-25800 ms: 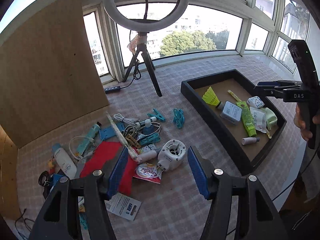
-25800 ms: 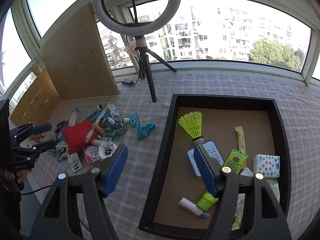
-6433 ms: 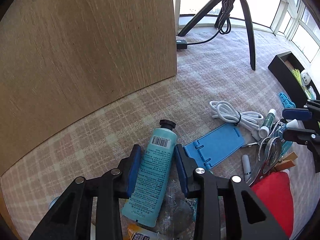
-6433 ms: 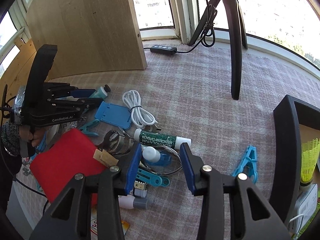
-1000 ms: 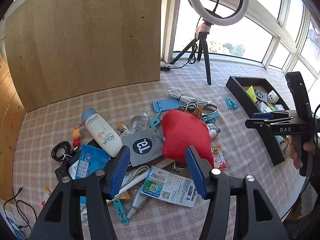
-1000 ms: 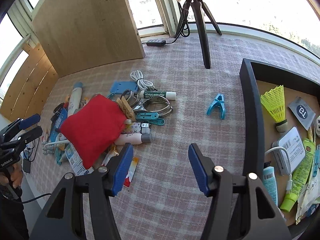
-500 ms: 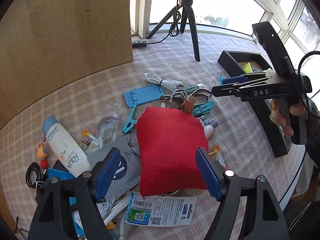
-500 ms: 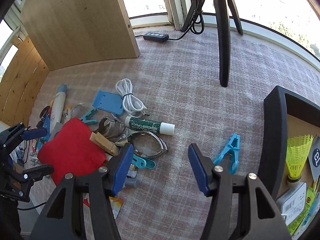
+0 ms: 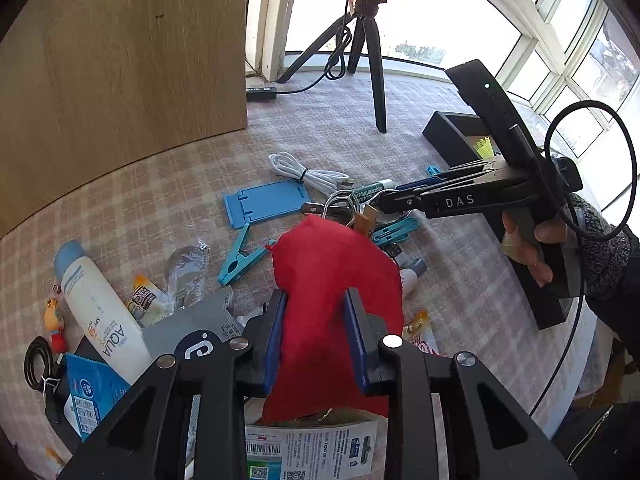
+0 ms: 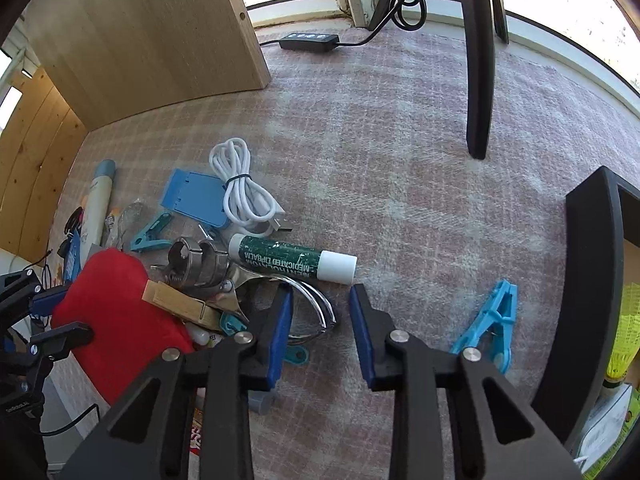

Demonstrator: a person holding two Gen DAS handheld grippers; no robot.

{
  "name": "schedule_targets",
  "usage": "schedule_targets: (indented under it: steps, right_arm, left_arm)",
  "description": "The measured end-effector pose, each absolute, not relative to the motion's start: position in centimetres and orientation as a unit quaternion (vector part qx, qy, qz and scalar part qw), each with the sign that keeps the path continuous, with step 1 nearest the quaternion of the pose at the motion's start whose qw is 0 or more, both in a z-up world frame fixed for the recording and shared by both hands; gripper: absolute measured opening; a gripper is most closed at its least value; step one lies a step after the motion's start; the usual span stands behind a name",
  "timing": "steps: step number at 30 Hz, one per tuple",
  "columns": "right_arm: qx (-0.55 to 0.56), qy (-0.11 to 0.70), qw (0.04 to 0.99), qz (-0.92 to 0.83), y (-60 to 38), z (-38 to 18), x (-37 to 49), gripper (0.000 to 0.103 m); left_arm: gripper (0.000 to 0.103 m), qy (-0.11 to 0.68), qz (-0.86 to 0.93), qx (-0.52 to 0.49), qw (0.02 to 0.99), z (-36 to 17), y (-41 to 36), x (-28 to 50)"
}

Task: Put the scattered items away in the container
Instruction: 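Grasp the red cushion with the left tool while the right tool grasps the metal clip, then carry the red cushion and metal clip into the tray and open both tools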

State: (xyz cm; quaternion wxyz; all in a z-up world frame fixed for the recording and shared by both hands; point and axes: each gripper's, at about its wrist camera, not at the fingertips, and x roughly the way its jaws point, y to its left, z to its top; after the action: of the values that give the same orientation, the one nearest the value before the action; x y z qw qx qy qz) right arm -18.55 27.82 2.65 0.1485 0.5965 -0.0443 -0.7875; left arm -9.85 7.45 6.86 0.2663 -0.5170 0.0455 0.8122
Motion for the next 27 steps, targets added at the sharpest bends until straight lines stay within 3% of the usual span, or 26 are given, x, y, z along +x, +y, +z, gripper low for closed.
schedule_targets:
  steps: [13,27]
  right_arm:
    - [0.544,-0.099,0.138,-0.822,31.1,6.9,-16.0,0.005]
    - [0.501,-0.127,0.12,-0.847,35.4,11.8,-11.0,0.005]
  left_arm:
    - [0.015,0.026,0.832,-0.493,0.251,9.1,6.8,-7.8]
    - [0.014,0.016,0.86,-0.453,0.236,13.8,6.1,-5.1]
